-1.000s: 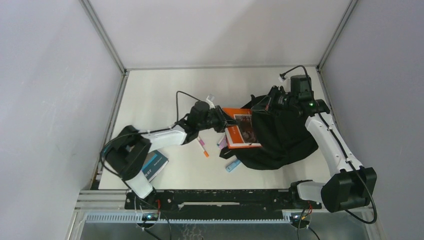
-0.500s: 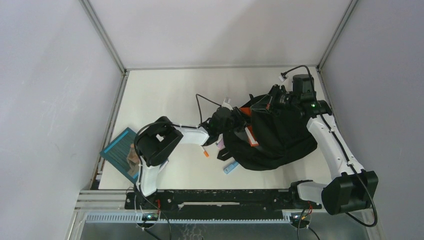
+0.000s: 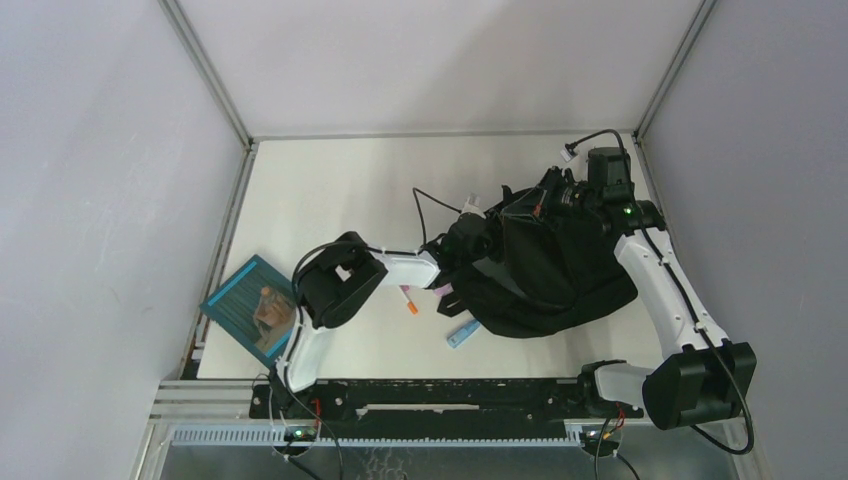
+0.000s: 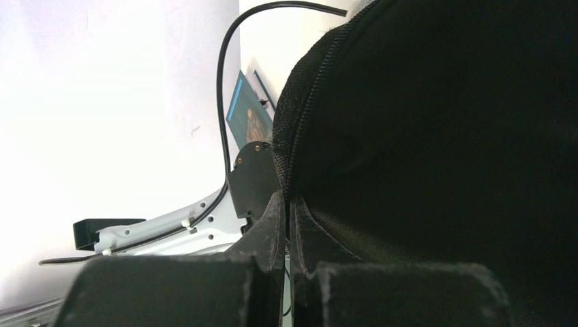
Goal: Pack the student bag
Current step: Place the book in the student bag.
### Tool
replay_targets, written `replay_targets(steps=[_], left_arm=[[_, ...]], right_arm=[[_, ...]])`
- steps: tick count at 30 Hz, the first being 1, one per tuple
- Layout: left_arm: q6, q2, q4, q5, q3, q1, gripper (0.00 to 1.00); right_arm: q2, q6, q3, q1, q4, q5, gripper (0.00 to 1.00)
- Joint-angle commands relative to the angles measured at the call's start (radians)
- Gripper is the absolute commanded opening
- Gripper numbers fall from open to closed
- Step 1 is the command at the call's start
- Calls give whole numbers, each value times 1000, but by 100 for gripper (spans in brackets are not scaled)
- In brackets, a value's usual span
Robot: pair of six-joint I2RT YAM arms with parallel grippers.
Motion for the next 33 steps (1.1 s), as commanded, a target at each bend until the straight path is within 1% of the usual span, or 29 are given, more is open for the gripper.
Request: replay_targets(steps=[1,3,7,8,9,12,14,22,23,27,33], left_arm=[[-6,5,46,65,94,-8,64],[19,1,7,89,111,-8,72],[80,-9,-81,154,154,-8,80],[122,-23,-136,190,163,-8,84],[145,-30,-174,197,167,-8,87],[236,-56,-345,198,197,-8,90],[261,-68,-410,200,204,-6,92],[286,-48,-499,294,242,-3,97],[290,-52,-511,297,240,-2,98],[347,-98,-643,269,255,-4,100],[377,-139,-696,286,245,-4,100]], right_arm=[[-32,18,22,-8,54,-20,0],[-35,17,5,-20,58,-12,0],[-34,-7,-39,-56,44,8,0],[-38,-16,-74,-94,43,3,0],[-42,-20,-87,-108,42,0,0],[-53,-38,-113,-137,35,-8,0],[-57,-48,-117,-176,26,-14,0],[-69,-59,-117,-206,16,-24,0],[-71,-62,-117,-206,14,-24,0],[-77,-68,-117,-208,4,-19,0],[-77,-61,-117,-210,7,-25,0]])
